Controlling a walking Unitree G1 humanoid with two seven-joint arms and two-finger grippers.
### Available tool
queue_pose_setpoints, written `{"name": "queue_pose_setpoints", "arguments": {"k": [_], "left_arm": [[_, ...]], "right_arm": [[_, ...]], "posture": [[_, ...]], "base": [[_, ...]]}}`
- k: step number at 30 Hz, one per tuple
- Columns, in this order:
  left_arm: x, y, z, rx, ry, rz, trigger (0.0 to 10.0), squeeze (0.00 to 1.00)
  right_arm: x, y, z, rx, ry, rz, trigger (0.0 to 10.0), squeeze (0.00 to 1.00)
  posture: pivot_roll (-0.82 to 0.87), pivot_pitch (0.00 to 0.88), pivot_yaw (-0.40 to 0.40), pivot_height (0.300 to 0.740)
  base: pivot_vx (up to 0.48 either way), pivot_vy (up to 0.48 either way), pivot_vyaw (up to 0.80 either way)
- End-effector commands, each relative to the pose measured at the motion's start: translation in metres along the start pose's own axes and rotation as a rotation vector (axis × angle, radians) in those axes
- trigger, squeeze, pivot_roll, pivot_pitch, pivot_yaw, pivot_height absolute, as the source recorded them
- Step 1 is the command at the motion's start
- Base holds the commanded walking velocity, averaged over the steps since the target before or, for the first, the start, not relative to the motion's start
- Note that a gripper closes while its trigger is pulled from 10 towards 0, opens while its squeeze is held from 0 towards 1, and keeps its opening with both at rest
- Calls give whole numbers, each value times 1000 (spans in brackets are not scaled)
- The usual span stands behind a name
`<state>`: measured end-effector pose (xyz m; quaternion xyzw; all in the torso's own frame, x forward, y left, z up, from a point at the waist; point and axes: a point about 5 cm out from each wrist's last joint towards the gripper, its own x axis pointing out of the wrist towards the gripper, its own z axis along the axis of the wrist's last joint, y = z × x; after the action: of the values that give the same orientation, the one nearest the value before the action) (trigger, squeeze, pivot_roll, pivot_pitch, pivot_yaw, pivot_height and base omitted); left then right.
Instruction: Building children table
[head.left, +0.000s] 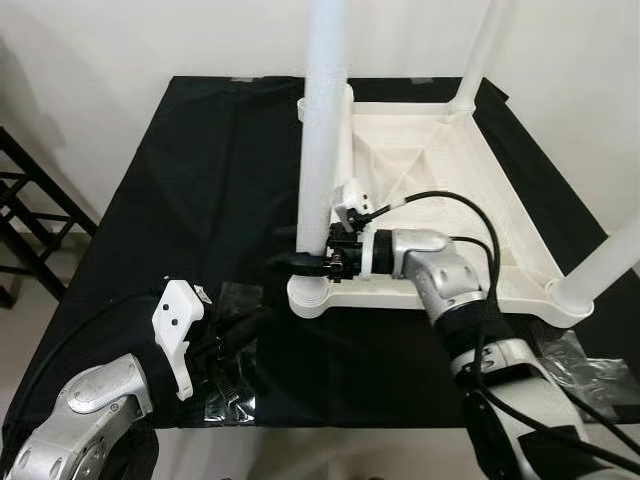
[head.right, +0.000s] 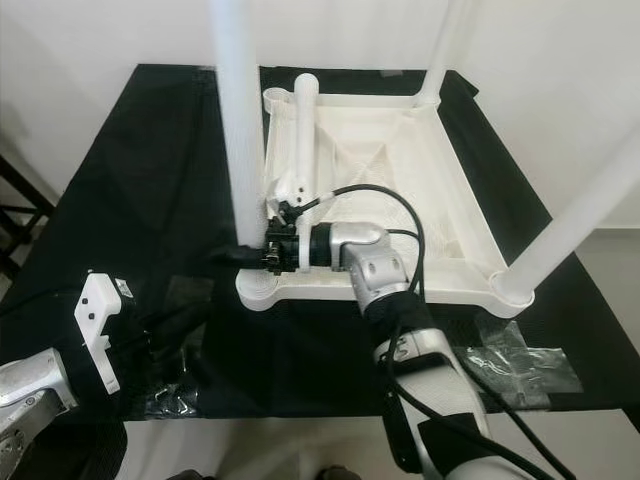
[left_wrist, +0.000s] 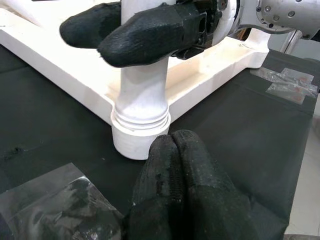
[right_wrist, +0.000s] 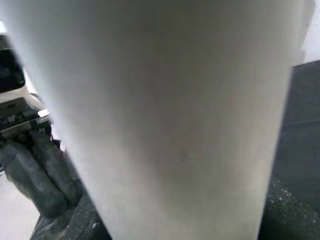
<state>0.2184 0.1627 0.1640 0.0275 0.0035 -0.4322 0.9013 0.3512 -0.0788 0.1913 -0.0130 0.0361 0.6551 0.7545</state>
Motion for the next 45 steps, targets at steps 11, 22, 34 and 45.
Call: {"name": "queue_pose_setpoints", "arguments": {"k": [11, 22, 34, 45], "left_arm": [[-1, -2, -4, -13, 6, -6, 10000, 0], [0, 3, -3, -9, 5, -6, 10000, 0], [1, 3, -3, 2, -2, 16, 10000, 0], [5, 2, -4, 1, -7, 14, 10000, 0]], "right_arm": [[-12, 0, -12, -25, -7, -528, 0, 0], [14, 52, -56, 57, 21, -860, 0, 0], [17, 46, -31, 64, -4, -585, 10000, 1000], [1, 6, 5, -38, 50, -61, 10000, 0]], "posture": [[69, 126, -22, 740], [58, 125, -17, 740], [67, 113, -26, 740], [85, 102, -42, 740]], "base": [[0, 0, 0], [0, 0, 0], [0, 0, 0], [0, 0, 0]]}}
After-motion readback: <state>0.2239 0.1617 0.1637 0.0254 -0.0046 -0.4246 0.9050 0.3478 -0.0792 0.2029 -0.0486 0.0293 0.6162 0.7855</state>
